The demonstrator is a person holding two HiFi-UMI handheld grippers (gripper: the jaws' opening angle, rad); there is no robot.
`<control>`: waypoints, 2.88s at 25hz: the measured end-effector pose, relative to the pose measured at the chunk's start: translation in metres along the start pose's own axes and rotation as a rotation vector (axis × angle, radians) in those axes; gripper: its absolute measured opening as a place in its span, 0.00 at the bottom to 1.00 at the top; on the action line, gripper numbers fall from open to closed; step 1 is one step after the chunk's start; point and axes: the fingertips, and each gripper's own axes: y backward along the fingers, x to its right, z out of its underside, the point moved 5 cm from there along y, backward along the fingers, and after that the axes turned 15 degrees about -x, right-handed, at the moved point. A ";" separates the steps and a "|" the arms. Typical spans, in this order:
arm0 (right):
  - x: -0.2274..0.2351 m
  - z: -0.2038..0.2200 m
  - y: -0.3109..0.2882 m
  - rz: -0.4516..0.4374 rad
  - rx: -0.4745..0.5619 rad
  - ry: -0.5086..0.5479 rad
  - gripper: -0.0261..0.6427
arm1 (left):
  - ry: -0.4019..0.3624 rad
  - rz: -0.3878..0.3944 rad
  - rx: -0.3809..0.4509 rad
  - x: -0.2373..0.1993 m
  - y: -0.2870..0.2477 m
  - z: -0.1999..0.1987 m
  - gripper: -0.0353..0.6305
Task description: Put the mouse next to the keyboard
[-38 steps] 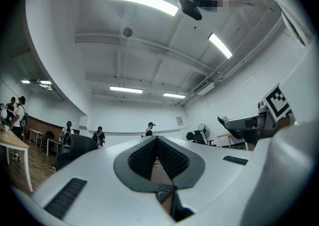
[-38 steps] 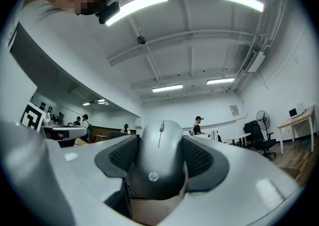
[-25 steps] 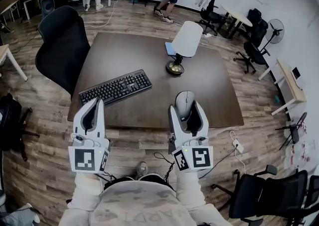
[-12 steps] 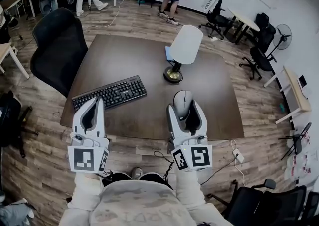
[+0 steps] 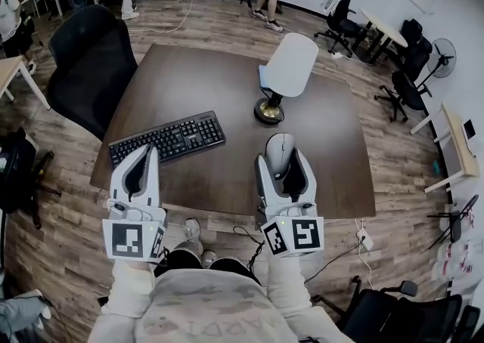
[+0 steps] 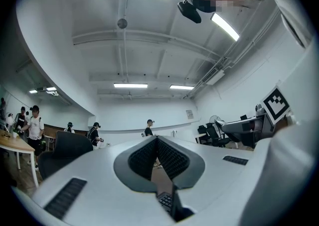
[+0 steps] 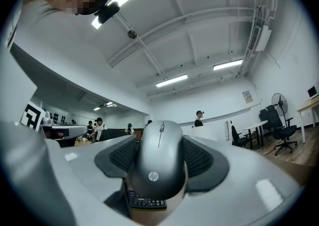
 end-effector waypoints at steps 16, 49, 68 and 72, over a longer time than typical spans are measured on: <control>0.040 0.015 -0.093 0.014 -0.089 -0.014 0.49 | 0.004 0.029 -0.013 -0.021 -0.094 0.003 0.06; 0.090 0.161 -0.279 0.023 -0.535 -0.078 0.49 | 0.056 0.061 -0.163 -0.087 -0.243 0.064 0.06; 0.098 0.246 -0.324 0.025 -0.767 -0.087 0.49 | 0.077 0.046 -0.224 -0.112 -0.268 0.091 0.06; 0.100 0.259 -0.330 0.030 -0.807 -0.093 0.49 | 0.080 0.043 -0.229 -0.116 -0.271 0.093 0.06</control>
